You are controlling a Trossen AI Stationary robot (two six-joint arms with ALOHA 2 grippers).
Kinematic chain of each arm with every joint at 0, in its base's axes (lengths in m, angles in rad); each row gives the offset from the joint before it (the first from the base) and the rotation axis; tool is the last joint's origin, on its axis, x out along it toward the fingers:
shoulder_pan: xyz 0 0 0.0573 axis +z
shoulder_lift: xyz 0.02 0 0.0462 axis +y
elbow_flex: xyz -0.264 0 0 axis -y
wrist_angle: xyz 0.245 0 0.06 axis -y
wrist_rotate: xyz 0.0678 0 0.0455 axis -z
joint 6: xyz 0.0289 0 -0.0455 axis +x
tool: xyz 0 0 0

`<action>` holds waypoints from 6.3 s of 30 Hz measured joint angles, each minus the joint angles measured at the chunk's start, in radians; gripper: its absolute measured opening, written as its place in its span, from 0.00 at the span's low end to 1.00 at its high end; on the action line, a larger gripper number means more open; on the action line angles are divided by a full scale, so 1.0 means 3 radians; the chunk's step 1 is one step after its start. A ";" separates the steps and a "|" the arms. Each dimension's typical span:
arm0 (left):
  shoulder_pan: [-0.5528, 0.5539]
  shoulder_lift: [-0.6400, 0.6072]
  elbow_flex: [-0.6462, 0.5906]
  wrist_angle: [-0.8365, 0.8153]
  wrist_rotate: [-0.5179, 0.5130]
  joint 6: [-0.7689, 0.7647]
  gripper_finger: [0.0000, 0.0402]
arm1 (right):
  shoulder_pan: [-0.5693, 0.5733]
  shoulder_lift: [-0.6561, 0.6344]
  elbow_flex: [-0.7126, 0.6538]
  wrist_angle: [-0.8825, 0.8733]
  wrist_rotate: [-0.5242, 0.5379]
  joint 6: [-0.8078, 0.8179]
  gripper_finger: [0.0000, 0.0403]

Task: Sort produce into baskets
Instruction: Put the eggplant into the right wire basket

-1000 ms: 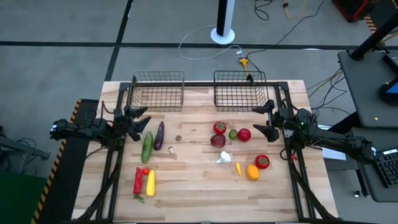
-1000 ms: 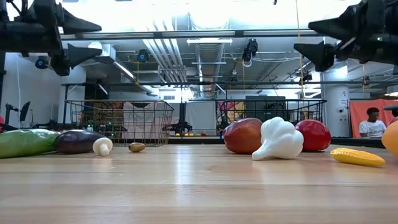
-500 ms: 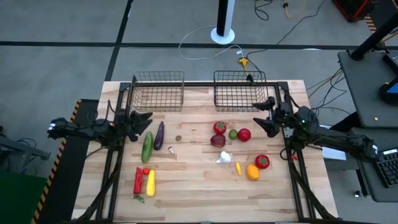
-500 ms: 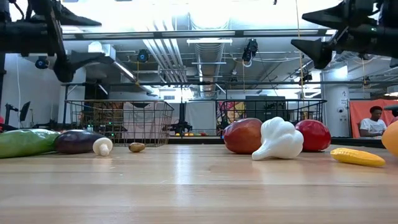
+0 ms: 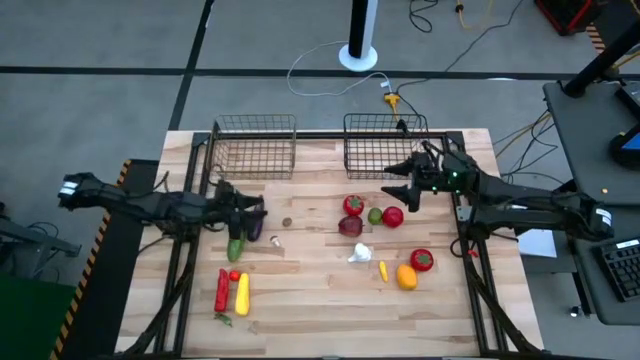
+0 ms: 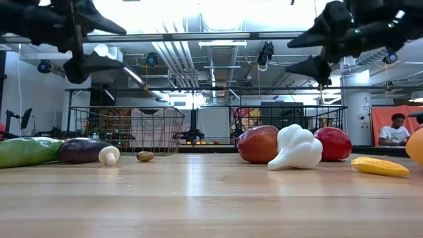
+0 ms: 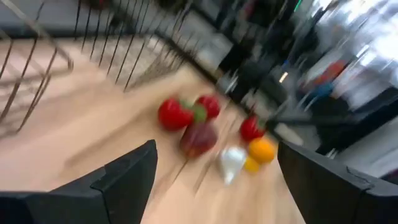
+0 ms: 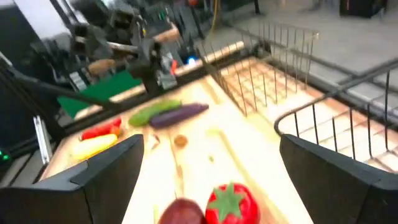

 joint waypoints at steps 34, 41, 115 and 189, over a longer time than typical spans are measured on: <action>0.0311 0.2906 0.1455 -0.2724 0.0078 -0.1820 0.79 | 0.0015 0.0132 0.0130 -0.0125 0.0001 0.0002 0.91; 0.0393 0.3149 0.1458 -0.2694 0.0078 -0.1749 0.77 | 0.0015 0.0132 0.0130 -0.0125 0.0001 -0.0009 0.91; 0.1615 0.4405 0.2772 0.2774 0.0885 0.2749 0.39 | 0.0023 -0.0347 0.0432 -0.0277 -0.0026 -0.0236 0.91; 0.1972 0.6201 0.6447 -0.2074 0.1304 0.3725 0.39 | 0.0045 -0.0372 0.0432 -0.0378 -0.0028 -0.0276 0.91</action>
